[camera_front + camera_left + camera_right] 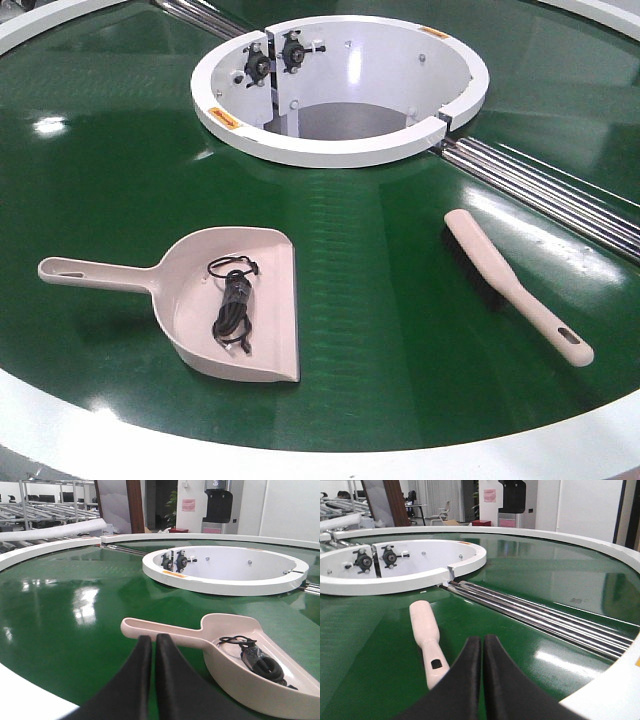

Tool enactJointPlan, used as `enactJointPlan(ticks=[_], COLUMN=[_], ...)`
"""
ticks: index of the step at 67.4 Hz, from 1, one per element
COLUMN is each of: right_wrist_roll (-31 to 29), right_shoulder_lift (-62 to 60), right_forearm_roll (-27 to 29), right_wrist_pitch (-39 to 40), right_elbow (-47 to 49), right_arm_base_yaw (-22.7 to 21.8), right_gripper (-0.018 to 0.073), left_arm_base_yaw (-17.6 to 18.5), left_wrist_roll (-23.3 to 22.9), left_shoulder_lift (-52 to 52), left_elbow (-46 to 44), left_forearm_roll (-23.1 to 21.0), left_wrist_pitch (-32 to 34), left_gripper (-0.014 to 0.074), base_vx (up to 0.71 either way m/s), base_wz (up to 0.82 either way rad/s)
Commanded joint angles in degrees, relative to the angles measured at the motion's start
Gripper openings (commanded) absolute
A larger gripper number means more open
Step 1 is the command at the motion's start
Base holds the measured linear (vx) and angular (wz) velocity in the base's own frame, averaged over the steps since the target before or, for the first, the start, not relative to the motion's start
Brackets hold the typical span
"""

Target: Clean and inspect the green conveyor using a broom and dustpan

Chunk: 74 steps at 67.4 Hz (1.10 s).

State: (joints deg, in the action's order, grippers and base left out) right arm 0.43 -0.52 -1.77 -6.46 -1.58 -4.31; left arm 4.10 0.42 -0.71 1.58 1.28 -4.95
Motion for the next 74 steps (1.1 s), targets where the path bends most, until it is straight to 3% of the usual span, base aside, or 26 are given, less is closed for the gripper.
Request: enactJointPlan(ticks=[1, 10, 74], right_wrist_roll=[-0.02, -1.09, -0.43], right_shoulder_lift=[-0.82, -0.82, -0.76], right_forearm_roll=[-2.82, -2.78, -0.82], right_wrist_pitch=[3.76, 3.76, 3.76], right_elbow=[-0.19, -0.19, -0.19], right_arm_base_yaw=[2.22, 5.31, 5.1], right_gripper=[-0.0008, -0.0008, -0.0008], left_arm_base_yaw=[-0.04, -0.04, -0.04], left_wrist_roll=[-0.42, -0.42, -0.42], left_shoulder_lift=[-0.83, -0.83, -0.83], left_elbow=[0.51, 0.51, 0.51], left_forearm_roll=[-0.09, -0.09, -0.09], left_wrist_pitch=[3.97, 3.97, 3.97], left_gripper=[-0.0006, -0.0006, -0.0006], base_vx=[0.0, 0.0, 0.0], base_wz=[0.0, 0.0, 0.0])
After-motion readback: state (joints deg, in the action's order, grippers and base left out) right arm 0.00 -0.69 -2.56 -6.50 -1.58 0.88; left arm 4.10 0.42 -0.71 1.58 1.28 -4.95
